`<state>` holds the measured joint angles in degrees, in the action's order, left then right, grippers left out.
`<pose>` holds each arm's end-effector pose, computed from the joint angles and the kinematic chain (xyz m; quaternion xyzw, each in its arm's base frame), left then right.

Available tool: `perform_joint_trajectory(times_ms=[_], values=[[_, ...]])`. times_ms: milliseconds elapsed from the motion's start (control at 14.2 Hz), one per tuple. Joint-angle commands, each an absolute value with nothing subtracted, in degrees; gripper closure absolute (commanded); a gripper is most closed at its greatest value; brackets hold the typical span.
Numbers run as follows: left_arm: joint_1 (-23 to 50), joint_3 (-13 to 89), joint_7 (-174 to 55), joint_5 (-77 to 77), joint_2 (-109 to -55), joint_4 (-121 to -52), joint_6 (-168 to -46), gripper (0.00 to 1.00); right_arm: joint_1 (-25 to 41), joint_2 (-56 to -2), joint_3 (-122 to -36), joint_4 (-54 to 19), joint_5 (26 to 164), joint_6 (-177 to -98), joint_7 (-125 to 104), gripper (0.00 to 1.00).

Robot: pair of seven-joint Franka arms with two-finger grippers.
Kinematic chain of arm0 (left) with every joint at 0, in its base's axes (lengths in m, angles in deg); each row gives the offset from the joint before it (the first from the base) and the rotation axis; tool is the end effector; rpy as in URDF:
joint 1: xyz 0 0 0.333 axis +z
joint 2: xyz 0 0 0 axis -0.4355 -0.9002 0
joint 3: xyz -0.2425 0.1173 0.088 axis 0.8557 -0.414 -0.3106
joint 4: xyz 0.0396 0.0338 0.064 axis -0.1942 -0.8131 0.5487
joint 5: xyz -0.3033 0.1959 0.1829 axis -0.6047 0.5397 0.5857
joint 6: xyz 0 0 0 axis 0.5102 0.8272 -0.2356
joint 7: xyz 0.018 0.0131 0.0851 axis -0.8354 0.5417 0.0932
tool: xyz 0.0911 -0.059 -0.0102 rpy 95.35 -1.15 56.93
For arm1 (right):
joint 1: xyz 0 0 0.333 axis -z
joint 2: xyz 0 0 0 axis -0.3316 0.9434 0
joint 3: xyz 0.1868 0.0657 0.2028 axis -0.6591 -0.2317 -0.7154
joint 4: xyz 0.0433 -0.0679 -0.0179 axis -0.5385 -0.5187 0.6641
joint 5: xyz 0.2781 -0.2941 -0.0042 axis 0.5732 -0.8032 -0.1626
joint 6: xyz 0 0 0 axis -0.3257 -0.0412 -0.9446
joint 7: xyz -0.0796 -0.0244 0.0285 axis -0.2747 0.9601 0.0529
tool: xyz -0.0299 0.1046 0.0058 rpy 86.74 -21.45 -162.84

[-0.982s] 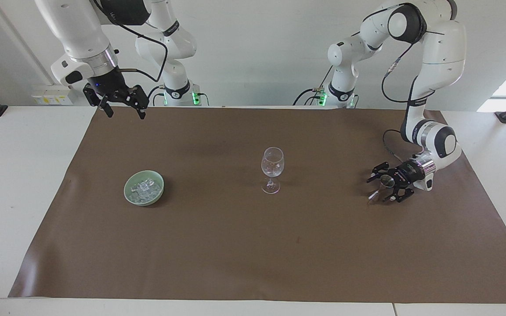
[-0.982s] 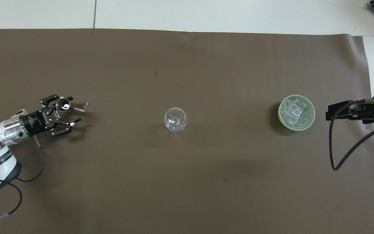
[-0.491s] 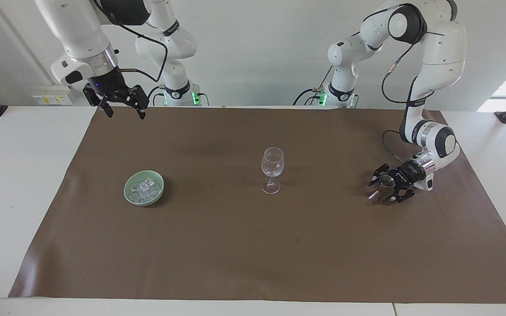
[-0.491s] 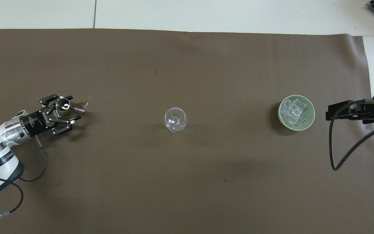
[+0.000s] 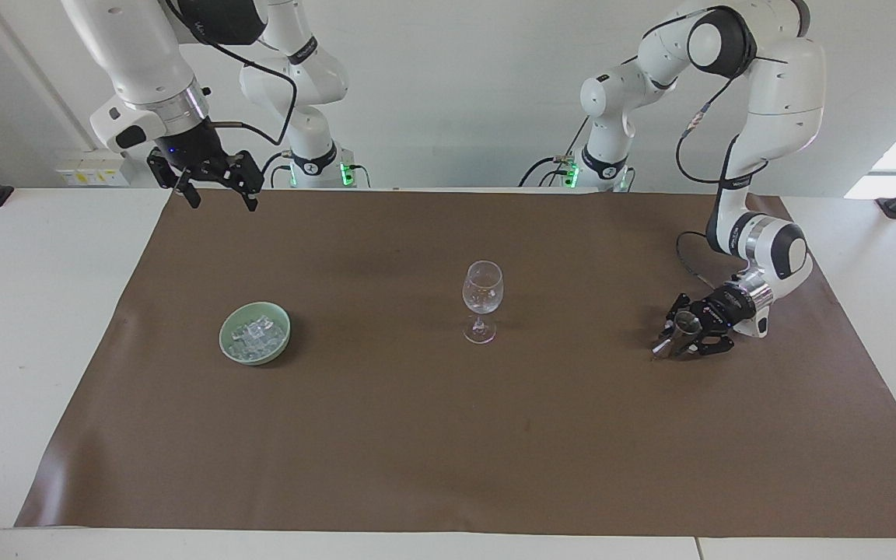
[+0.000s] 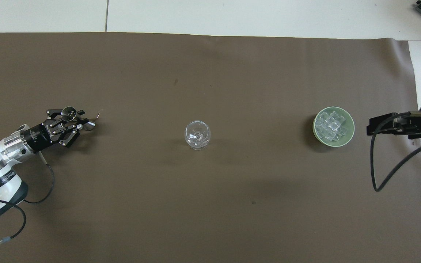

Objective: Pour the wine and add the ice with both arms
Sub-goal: 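Lift the silver cup with the left gripper toward the wine glass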

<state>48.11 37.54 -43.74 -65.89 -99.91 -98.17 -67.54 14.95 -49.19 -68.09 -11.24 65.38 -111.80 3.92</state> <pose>0.5378 0.0955 0.1622 0.3908 0.6313 -0.3538 0.5689 0.5438 0.0062 0.5807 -0.9986 0.0512 0.0066 0.0101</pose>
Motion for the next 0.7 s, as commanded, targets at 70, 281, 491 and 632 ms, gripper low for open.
perform_joint_trajectory(times_ms=[70, 281, 491, 632], values=[[50.08, 37.28, -44.67, -67.27, -100.38, -99.85, -66.88, 1.00, 14.88, -50.12, -67.94, -12.32, 65.73, -112.45, 2.46, 0.00], [50.69, 37.37, -44.14, -67.36, -100.21, -99.50, -65.74, 1.00, 14.88, -50.12, -67.85, -12.32, 65.73, -112.45, 2.46, 0.00], [50.43, 37.37, -42.56, -67.27, -99.16, -99.32, -63.45, 1.00, 14.88, -50.12, -67.94, -12.32, 65.73, -112.45, 2.46, 0.00], [49.64, 37.28, -40.46, -67.27, -96.97, -99.41, -63.44, 1.00, 14.88, -50.12, -67.94, -12.32, 65.73, -112.45, 2.46, 0.00]])
